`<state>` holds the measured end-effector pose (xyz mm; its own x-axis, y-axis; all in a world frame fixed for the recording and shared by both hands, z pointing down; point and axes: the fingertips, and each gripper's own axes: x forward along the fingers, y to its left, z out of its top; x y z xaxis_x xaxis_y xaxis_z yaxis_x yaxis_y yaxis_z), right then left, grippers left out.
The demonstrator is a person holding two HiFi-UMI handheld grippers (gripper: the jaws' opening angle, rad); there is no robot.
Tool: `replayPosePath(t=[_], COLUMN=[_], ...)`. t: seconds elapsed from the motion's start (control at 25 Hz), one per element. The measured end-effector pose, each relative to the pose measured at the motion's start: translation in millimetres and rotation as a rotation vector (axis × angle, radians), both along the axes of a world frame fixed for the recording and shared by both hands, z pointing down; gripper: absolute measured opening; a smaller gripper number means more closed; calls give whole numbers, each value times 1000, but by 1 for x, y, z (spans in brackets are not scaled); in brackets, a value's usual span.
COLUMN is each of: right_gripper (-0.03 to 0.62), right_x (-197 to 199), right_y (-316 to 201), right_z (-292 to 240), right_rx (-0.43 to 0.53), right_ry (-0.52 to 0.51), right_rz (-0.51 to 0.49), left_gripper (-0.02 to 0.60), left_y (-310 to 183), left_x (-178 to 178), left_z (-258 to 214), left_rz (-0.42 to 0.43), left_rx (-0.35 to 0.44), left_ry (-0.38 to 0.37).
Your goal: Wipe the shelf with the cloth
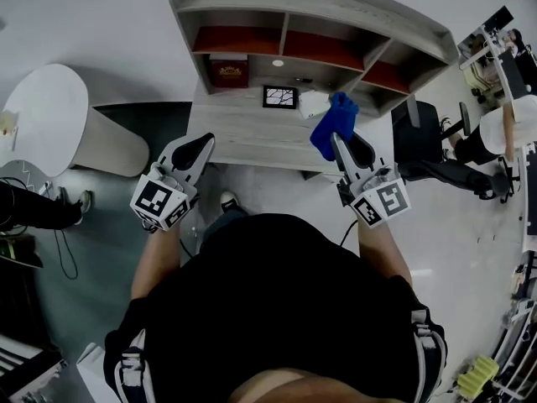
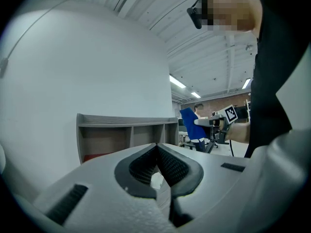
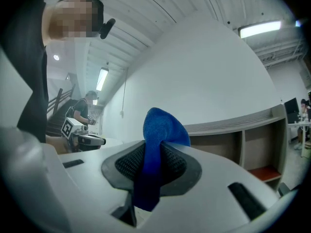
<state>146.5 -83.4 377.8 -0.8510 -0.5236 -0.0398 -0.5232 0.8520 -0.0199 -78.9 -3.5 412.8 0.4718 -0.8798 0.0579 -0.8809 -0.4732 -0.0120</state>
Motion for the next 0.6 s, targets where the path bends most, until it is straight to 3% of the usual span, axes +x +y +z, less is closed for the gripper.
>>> replayPosePath(t=[0.6], right_gripper=[86], right_x=[-76], right_y=[-57], right_z=[8], right_rx=[7], right_ry=[9], right_rz=[61], left_gripper=[17], left_y=[-66], left_x=[-76], left_z=[16], left_rz=[48], left_rx=[-26], left_ry=[20])
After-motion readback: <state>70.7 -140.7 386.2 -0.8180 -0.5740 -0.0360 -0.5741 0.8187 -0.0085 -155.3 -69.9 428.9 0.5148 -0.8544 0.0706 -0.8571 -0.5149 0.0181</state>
